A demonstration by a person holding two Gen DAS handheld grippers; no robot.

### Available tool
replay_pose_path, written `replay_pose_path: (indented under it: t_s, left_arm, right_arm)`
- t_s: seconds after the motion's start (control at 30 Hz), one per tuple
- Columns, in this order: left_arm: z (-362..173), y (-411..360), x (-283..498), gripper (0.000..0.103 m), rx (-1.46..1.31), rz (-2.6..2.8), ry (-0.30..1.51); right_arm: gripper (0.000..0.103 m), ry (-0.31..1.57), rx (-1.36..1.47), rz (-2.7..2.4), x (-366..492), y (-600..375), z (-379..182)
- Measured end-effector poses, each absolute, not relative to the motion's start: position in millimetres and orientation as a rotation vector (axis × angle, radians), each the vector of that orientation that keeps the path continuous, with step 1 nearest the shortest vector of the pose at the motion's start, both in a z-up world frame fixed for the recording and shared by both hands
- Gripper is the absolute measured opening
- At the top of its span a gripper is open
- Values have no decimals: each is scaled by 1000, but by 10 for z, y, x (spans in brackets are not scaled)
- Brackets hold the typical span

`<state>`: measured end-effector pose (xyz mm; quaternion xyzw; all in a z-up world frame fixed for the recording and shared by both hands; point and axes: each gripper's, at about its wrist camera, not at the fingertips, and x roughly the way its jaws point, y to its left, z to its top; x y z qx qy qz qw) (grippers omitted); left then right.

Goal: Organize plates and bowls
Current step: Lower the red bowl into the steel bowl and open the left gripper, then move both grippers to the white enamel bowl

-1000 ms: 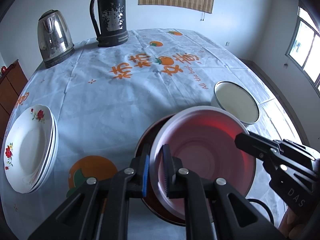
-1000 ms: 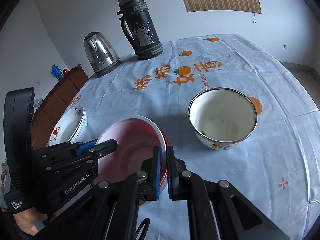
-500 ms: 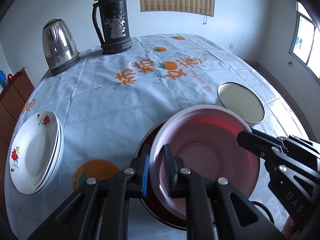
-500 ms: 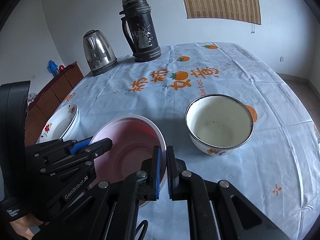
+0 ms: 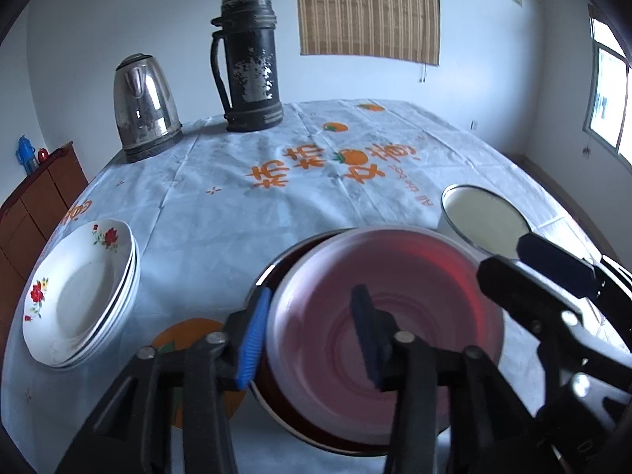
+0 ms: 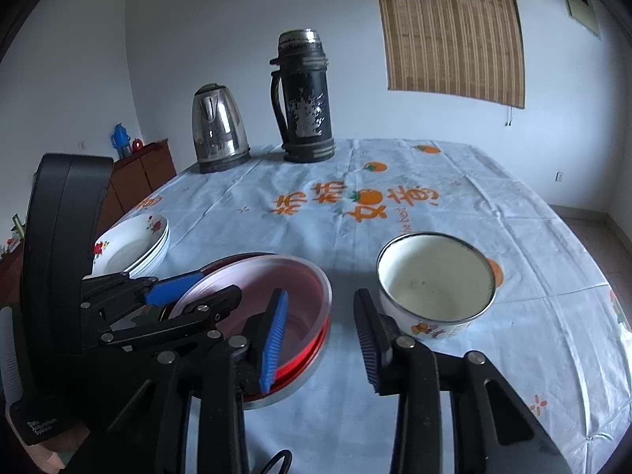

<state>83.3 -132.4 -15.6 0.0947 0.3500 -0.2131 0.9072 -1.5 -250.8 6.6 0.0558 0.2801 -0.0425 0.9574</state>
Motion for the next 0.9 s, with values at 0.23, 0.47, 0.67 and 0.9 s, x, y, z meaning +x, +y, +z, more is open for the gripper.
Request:
replay_pose_path:
  t_s: [0.23,0.47,0.67,0.9]
  left_arm:
    - [-95,-1344,594,97,276,-299,458]
    - [-72,-1258,620,99,240,-322,452]
    - [-86,-1246,638,99,220,-319,465]
    - [-126,-1233,657,99,221,-290,488]
  right_arm:
    - [68,387,153,-156,-217,-2617,99]
    - [70,338,222,-221,-303,-2762,87]
    - [70,334,226,-226,-327,-2778,91]
    - [77,272,142,-283,-412,-2758,159]
